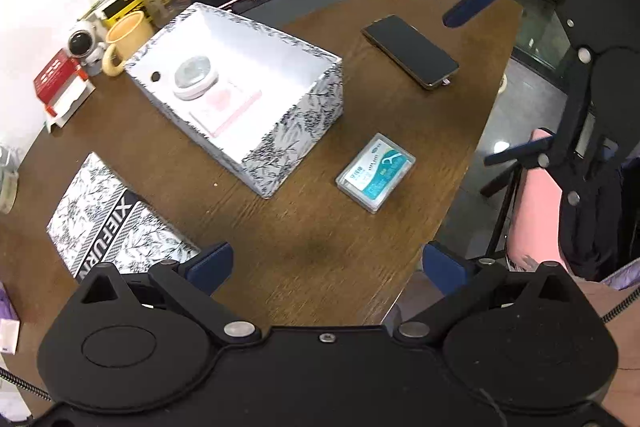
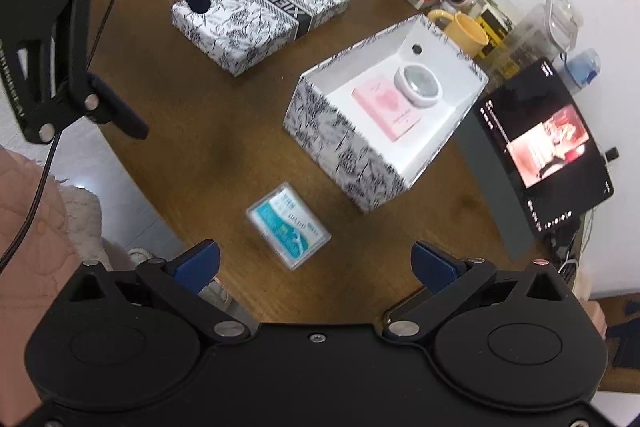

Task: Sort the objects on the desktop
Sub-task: 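Move the left tool down to the clear blue-and-white floss pick box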

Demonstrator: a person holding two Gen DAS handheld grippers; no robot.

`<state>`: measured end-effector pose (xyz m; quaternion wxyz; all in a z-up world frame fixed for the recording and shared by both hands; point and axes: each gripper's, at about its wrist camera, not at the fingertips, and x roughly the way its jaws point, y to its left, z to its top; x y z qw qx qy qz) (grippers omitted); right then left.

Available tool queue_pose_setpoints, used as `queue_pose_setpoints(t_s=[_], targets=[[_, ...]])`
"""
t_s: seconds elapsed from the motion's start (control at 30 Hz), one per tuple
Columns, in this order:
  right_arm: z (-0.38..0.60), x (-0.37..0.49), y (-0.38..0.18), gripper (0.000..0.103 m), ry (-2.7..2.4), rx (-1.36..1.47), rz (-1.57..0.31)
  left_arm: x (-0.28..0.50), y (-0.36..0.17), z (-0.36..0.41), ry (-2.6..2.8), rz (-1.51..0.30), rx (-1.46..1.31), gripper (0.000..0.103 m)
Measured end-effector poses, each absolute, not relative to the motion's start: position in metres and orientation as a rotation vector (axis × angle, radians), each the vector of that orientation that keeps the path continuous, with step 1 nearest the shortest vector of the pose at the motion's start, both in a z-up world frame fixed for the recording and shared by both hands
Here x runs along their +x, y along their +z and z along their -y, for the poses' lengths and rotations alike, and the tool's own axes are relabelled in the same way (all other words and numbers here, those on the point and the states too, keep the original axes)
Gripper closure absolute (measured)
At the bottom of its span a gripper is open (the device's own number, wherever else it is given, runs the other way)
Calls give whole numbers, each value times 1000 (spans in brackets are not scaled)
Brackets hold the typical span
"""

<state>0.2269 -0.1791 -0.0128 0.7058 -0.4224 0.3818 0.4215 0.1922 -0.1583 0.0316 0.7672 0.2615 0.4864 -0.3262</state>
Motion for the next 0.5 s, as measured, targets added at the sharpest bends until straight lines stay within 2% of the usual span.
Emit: queue_pose_setpoints(t_s=[0.5], targets=[[202,216,-50,0,928,-950,-919,201,-3,199,-795,-1085,646,1]])
